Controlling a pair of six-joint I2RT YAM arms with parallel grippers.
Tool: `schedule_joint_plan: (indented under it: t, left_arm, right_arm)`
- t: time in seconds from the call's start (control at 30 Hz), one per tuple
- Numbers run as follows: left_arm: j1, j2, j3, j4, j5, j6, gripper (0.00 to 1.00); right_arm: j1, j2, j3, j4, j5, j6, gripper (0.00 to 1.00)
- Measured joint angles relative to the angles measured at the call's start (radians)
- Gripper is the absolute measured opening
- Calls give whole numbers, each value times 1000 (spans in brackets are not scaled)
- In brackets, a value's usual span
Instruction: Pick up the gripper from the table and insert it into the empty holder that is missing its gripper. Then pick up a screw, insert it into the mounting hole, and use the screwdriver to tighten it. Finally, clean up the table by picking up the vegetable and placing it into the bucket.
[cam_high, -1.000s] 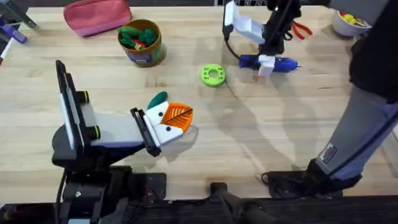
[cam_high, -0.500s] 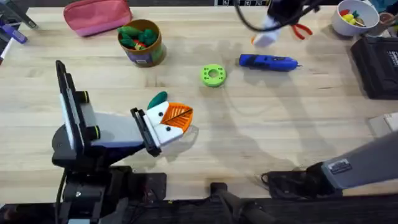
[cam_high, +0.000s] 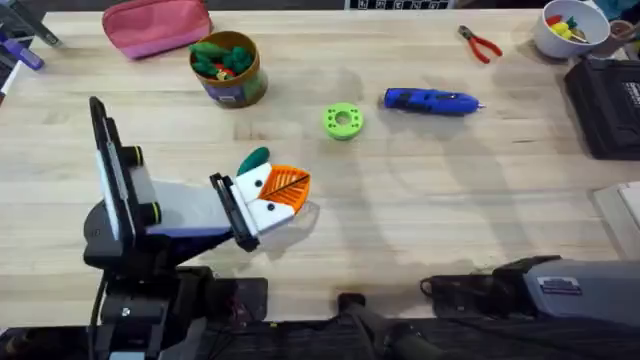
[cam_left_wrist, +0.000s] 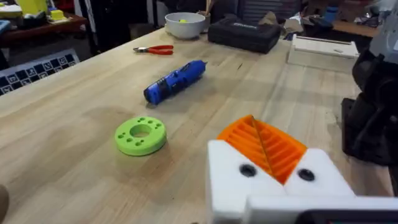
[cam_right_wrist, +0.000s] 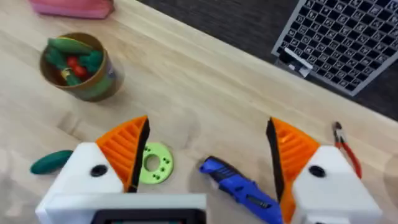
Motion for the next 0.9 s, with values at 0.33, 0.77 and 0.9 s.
schedule_joint_plan:
  t: [0.33,0.77,0.9]
  left_arm:
    - [0,0,0,0,0,0,12]
    - [0,0,0,0,-1,0,12]
    - [0,0,0,0,-1,0,12]
  right_arm:
    - [18,-174,-14,-204,64,79,992]
    - [-10,-428,-452,-134,91,129,994]
    - [-49,-518,-576,-133,92,145,993]
